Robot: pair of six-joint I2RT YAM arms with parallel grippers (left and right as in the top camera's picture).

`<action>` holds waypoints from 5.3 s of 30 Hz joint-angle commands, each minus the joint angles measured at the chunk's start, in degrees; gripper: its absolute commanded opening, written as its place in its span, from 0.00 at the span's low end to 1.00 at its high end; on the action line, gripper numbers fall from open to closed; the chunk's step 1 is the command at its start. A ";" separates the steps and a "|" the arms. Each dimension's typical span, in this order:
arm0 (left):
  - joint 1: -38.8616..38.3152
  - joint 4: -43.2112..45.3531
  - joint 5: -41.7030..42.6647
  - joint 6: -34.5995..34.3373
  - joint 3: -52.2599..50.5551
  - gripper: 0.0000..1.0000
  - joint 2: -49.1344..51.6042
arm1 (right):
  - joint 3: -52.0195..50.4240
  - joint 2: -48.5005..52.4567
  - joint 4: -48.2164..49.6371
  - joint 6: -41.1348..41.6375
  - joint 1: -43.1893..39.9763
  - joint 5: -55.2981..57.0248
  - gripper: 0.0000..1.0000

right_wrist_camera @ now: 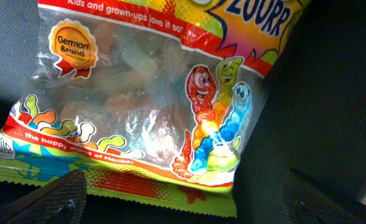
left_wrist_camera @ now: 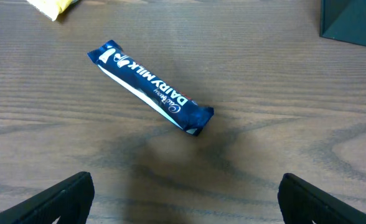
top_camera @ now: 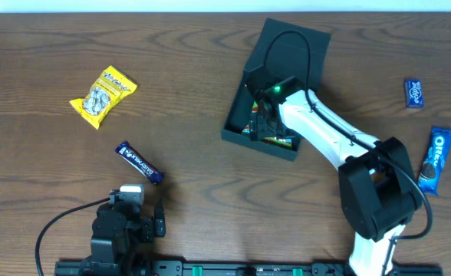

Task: Pack container
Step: 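Lower the Haribo bag into the box and release it, then push the Haribo bag flat inside the box with the right gripper, then move the right gripper right over the blue Oreo pack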

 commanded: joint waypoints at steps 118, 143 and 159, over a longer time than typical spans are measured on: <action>0.35 -1.38 -0.61 0.39 -2.12 0.95 -0.35 | -14.99 -42.36 -11.93 0.85 -24.98 9.53 0.99; 0.35 -1.38 -0.61 0.39 -2.12 0.95 -0.35 | -28.37 -40.19 15.34 -28.87 -65.05 -12.22 0.99; 0.35 -1.38 -0.61 0.39 -2.12 0.95 -0.35 | -29.14 -24.65 25.24 -36.06 -69.02 -11.15 0.99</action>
